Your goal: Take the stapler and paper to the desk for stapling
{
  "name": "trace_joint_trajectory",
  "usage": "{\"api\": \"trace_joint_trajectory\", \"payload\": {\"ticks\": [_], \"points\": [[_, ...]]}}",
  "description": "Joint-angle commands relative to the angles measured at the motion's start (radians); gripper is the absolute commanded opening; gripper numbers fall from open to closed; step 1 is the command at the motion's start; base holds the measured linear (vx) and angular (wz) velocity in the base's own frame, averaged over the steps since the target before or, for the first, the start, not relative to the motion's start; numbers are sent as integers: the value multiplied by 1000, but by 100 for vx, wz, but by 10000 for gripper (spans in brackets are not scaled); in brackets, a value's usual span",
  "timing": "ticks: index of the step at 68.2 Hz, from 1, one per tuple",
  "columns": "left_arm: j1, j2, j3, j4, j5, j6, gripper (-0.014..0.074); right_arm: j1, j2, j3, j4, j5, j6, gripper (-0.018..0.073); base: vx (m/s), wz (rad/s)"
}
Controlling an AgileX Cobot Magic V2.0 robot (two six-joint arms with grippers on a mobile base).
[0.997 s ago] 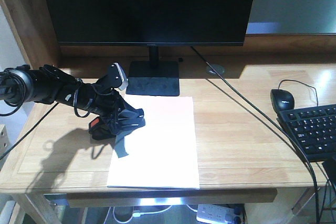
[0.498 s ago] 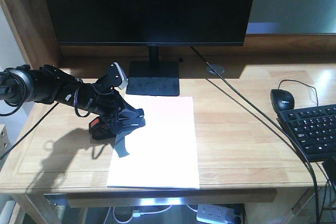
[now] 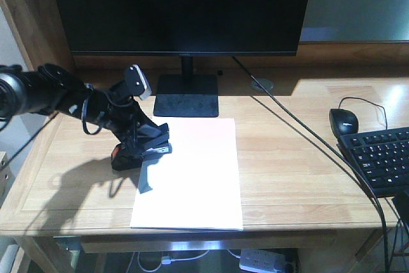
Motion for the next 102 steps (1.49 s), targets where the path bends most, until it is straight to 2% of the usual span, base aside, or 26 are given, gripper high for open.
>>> {"api": "trace_joint_trajectory", "payload": {"ticks": [1, 8, 13, 21, 27, 32, 38, 42, 48, 56, 68, 77, 86, 93, 102], "points": [[-4, -117, -21, 36, -36, -103, -6, -3, 11, -26, -12, 11, -6, 542, 0, 0], [-4, -173, -21, 146, -74, -242, -6, -3, 11, -26, -12, 11, -6, 542, 0, 0], [-3, -217, -21, 253, -91, -351, -6, -3, 11, -26, -12, 11, -6, 542, 0, 0], [-1, -280, -21, 455, -101, -596, -6, -3, 11, -26, -12, 11, -6, 542, 0, 0], [-1, -326, -21, 636, -100, -822, -6, -3, 11, -26, -12, 11, -6, 542, 0, 0], [-1, -363, -21, 783, -92, -1073, -6, -3, 11, -26, -12, 11, -7, 542, 0, 0], [-1, -413, -21, 904, -71, -1363, -6, -3, 11, -26, -12, 11, -7, 542, 0, 0], [-1, -452, -21, 992, -64, -1509, -6, -3, 11, -26, -12, 11, -7, 542, 0, 0], [-1, -506, -21, 1100, -70, -1645, -6, -3, 11, -26, -12, 11, -7, 542, 0, 0], [-1, -584, -21, 1162, -97, -1768, -6, -3, 11, -26, -12, 11, -7, 542, 0, 0], [-1, -741, 10, 1160, -120, -1896, -6, -3, 11, -26, -12, 11, -6, 542, 0, 0], [-1, -896, 147, 1161, -273, -1897, -6, -3, 11, -26, -12, 11, -6, 542, 0, 0], [-1, -1058, 317, 1161, -375, -1897, -6, -3, 11, -26, -12, 11, -6, 542, 0, 0], [-1, -1170, 430, 1161, -403, -1897, -6, -3, 11, -26, -12, 11, -6, 542, 0, 0], [-4, -1302, 557, 1160, -381, -1897, -6, -3, 11, -26, -12, 11, -7, 542, 0, 0]]}}
